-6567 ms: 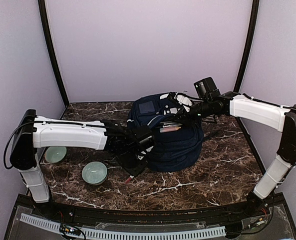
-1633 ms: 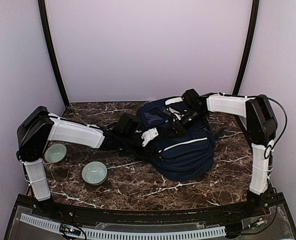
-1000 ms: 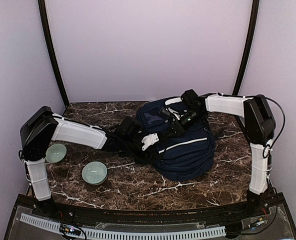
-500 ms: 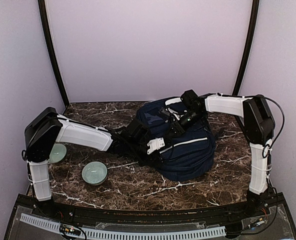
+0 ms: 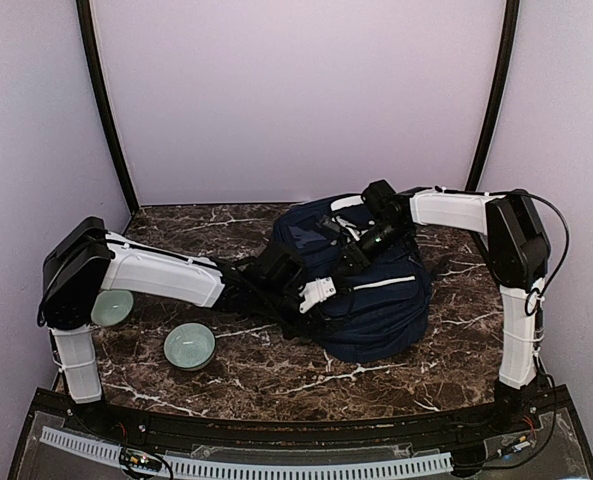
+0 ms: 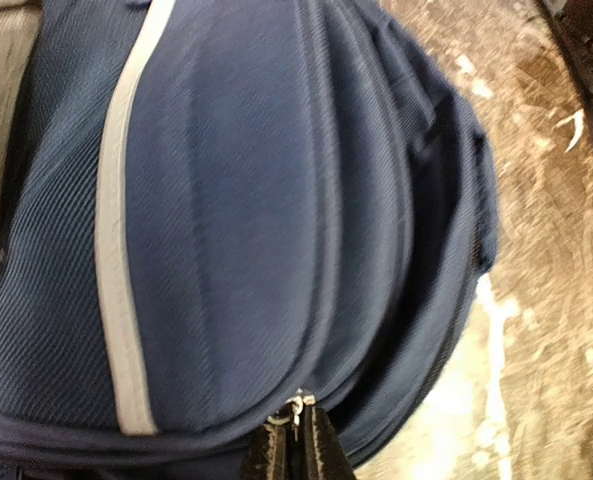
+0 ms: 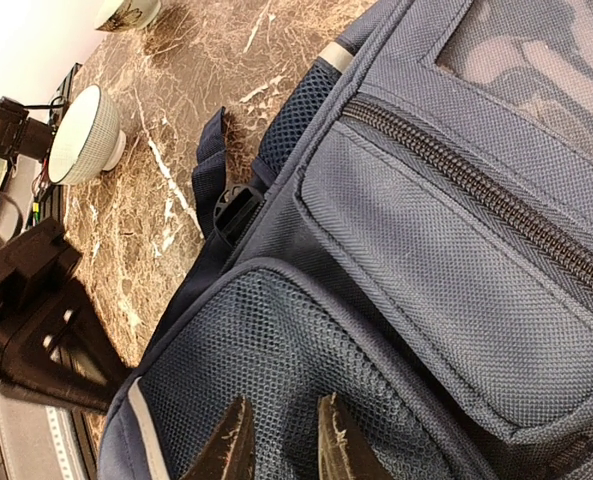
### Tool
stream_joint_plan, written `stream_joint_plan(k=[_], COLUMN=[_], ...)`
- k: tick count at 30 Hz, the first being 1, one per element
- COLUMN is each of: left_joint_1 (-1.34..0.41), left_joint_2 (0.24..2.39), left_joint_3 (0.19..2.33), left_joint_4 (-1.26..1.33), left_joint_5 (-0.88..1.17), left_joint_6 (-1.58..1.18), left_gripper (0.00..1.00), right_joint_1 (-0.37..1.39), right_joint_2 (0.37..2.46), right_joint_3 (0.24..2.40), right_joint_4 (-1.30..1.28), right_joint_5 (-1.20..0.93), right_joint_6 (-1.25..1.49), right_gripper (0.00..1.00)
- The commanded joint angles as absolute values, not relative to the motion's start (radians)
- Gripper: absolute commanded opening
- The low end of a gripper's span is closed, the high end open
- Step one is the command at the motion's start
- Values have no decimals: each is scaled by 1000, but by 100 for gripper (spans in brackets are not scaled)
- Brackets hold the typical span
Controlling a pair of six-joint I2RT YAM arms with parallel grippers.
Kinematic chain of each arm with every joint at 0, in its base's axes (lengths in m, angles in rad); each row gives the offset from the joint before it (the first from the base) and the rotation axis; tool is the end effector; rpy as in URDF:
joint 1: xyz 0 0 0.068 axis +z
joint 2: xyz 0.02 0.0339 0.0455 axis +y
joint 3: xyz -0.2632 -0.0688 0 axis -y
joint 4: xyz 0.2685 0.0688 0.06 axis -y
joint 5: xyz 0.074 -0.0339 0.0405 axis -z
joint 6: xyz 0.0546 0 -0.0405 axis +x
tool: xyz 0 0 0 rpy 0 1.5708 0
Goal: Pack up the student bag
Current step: Hold the second largest pocket of the student bag, then grab the second largest pocket of the student bag.
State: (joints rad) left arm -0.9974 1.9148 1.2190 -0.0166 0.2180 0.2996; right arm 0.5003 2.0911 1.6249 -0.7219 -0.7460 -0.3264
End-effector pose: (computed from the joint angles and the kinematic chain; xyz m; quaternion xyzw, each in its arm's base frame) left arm 0.2340 -0.3841 0.1520 0.5820 0.6931 -0.2344 0.3549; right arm 0.3861 0.2533 0.1689 -0.4307 0.8094 0.3718 0.1454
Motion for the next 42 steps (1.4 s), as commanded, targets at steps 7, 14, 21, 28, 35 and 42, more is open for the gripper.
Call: stream_joint_plan(k=[7,14,21,28,35,42], left_joint_1=[-1111,-1128,-1160,-1176,-1176,-1166], left_joint_2=[1999,2124,2185,2052,1868,1894], left_joint_3=[1407,1562,1588,1517,1384,1390], left_joint_4=[-21,35,173,-4,-158,-165], left_joint_5=[436,446,364,280,139,-130], left_joint_6=[211,163,84,215,351,501], left_gripper=[1,3,10,41,48,48], right_joint_1=[495,495,490,441,373,258], right_joint_2=[2157,2155,2129,1902,1671,1618], right_joint_3=[1620,1620,1636,1585,1404,1269], right_joint_4=[-720,-720,-752,-784,-777,-746], right_joint_5=[-647,-650,-663,-671,-569,-412], right_joint_6=[-298,-293,-307,-341,-379,-348], right_gripper=[23,23,22,28,33,38])
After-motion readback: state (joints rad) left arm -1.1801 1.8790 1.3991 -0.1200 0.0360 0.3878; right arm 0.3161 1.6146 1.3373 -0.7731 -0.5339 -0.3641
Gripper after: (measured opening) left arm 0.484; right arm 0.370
